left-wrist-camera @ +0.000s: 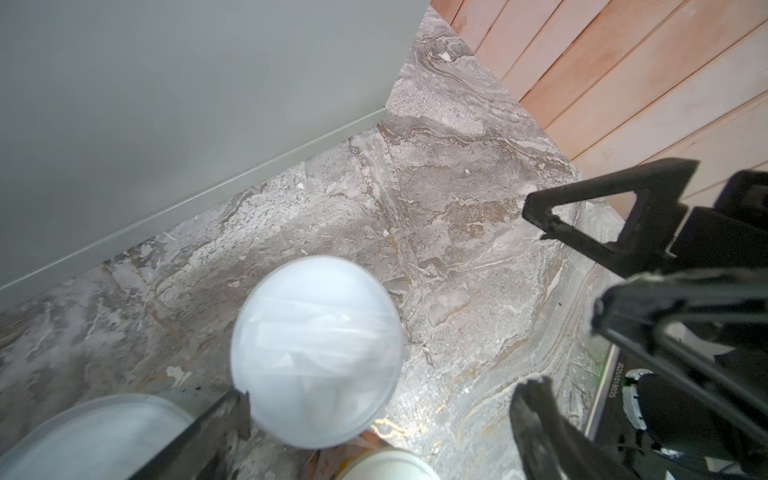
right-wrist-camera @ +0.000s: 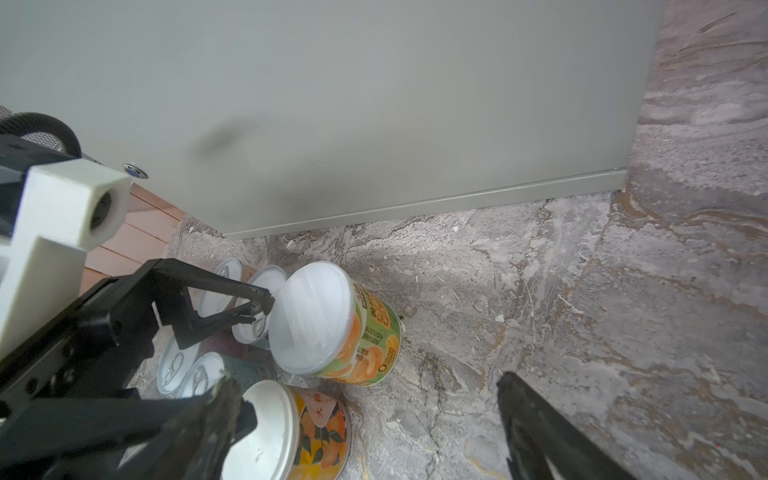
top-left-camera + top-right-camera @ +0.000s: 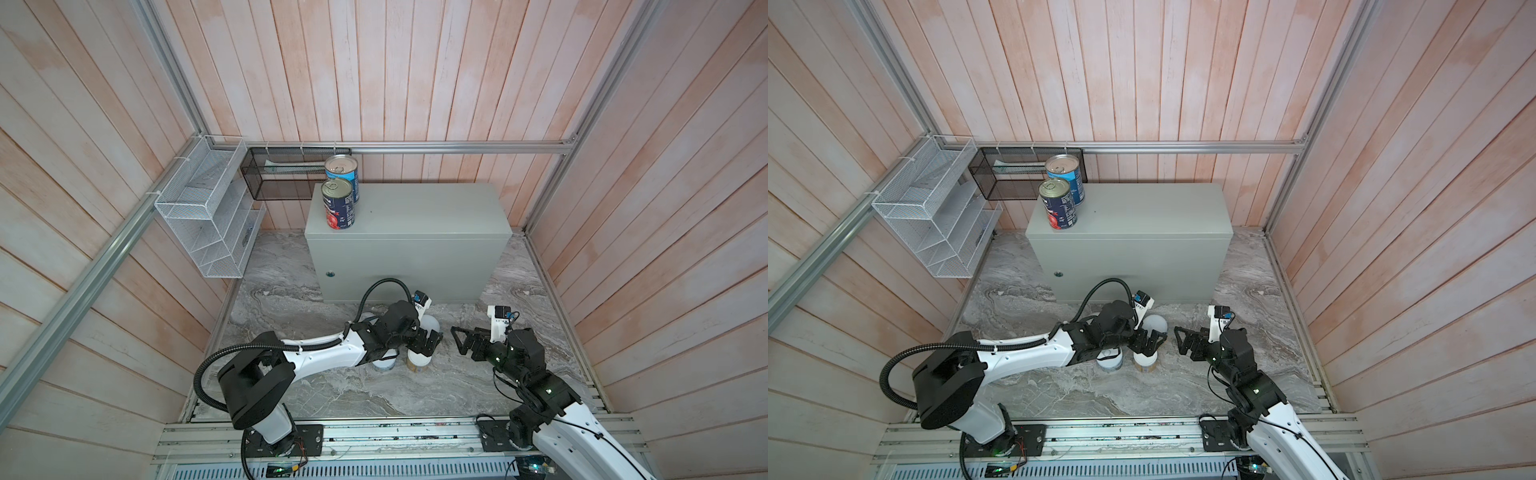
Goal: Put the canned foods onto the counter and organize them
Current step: 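Close the left gripper on the green-and-orange fruit can and lift it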
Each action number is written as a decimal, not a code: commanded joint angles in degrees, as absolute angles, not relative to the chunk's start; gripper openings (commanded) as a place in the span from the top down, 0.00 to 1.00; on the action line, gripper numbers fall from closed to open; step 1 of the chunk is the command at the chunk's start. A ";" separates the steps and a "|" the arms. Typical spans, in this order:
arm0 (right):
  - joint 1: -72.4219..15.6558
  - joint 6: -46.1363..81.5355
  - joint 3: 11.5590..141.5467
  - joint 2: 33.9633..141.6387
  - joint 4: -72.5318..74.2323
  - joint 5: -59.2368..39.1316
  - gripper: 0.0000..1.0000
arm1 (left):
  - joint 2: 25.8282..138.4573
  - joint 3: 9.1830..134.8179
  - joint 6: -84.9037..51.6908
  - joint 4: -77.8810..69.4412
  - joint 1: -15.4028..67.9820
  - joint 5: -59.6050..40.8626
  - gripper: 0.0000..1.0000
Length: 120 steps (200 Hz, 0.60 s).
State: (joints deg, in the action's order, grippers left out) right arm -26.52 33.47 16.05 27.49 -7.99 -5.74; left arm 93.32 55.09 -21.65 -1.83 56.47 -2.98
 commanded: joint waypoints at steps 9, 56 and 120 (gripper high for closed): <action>-26.28 34.10 15.59 26.91 -9.23 -4.10 0.04 | 95.98 57.97 -20.92 -1.13 56.94 -0.25 0.00; -26.10 34.01 16.17 26.59 -10.26 -2.87 0.04 | 99.97 61.60 -20.84 1.97 56.95 2.61 0.00; -25.16 34.97 16.34 26.37 -11.02 -1.76 0.03 | 104.74 64.82 -20.13 3.30 56.95 3.46 0.04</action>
